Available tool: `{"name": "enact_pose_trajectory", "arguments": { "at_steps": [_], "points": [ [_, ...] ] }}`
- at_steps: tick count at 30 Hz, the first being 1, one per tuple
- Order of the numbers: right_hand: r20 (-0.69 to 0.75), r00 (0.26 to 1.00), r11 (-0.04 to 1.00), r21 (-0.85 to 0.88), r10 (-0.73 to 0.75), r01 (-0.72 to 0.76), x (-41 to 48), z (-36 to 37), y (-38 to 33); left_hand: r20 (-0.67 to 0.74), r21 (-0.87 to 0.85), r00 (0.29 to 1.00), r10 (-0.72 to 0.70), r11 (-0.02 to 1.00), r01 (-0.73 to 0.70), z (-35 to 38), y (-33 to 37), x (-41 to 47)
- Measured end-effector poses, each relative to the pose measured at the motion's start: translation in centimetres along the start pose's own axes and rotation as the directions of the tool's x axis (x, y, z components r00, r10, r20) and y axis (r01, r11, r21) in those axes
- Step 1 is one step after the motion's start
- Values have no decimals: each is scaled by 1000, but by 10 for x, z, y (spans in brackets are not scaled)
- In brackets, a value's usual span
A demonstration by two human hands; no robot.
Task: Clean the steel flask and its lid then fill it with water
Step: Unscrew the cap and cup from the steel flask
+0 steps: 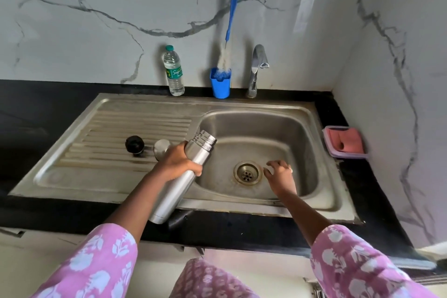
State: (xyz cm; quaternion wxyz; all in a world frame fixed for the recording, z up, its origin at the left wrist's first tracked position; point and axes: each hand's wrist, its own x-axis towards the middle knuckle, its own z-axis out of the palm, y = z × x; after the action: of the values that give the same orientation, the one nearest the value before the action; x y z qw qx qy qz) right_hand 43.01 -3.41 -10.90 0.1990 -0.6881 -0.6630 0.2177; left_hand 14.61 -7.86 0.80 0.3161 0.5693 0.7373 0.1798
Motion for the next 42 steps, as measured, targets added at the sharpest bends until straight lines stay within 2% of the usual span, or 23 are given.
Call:
{"name": "enact_pose_trajectory", "arguments": {
  "at_steps": [12,32,36,42],
  "points": [
    [-40,999,997,-78,-29,26,-5,8,-3,136,83,986,-100,993,89,11,8,18],
    [-58,998,996,-86,4,-9,-8,6,-6,154,95,979,-137,988,124,20,8,28],
    [23,997,982,-172,77,-72,-11,2,-11,145,79,979,-142,988,132,21,7,27],
    [165,978,953,-295,127,-74,-9,6,-11,135,97,978,-160,984,148,22,7,26]
  ]
}}
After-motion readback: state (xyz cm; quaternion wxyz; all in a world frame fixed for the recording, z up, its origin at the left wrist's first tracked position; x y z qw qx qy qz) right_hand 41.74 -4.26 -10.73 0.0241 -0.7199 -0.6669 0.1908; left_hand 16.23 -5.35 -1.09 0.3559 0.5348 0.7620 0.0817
